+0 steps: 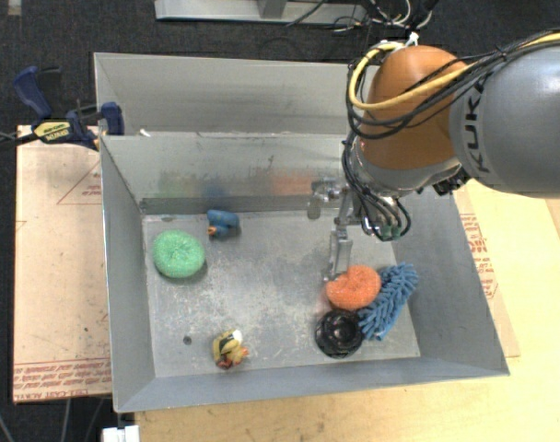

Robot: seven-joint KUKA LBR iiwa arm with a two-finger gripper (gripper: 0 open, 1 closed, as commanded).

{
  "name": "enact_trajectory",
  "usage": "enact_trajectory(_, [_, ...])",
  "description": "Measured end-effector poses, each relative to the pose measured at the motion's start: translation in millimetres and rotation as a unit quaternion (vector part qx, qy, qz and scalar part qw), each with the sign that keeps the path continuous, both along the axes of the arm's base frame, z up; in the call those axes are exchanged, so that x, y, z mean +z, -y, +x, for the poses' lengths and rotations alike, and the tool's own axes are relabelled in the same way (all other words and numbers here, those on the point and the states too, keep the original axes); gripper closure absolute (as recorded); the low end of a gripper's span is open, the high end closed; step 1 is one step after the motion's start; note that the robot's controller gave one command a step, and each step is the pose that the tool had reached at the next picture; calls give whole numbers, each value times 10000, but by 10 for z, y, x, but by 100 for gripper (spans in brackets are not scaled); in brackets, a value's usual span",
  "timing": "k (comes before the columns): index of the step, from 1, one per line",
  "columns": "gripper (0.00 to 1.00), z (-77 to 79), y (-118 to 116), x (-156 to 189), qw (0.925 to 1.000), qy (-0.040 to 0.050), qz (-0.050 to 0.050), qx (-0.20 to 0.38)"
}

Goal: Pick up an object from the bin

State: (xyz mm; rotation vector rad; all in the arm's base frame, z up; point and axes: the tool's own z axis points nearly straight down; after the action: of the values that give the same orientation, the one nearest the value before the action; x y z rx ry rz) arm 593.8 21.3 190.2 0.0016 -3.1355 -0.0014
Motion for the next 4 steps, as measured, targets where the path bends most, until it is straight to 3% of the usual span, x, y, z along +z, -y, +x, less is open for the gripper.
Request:
enact_trajectory(1, [0, 14, 1, 47, 10000, 37, 1, -3])
enact_trajectory(2, [0, -329, 277, -296, 9996, 32, 5, 264])
enact_trajectory(3, [0, -393, 439, -460, 9997, -1, 4, 240])
enact_trajectory(4, [100, -530, 1044, -1108, 9997, 34, 10, 234])
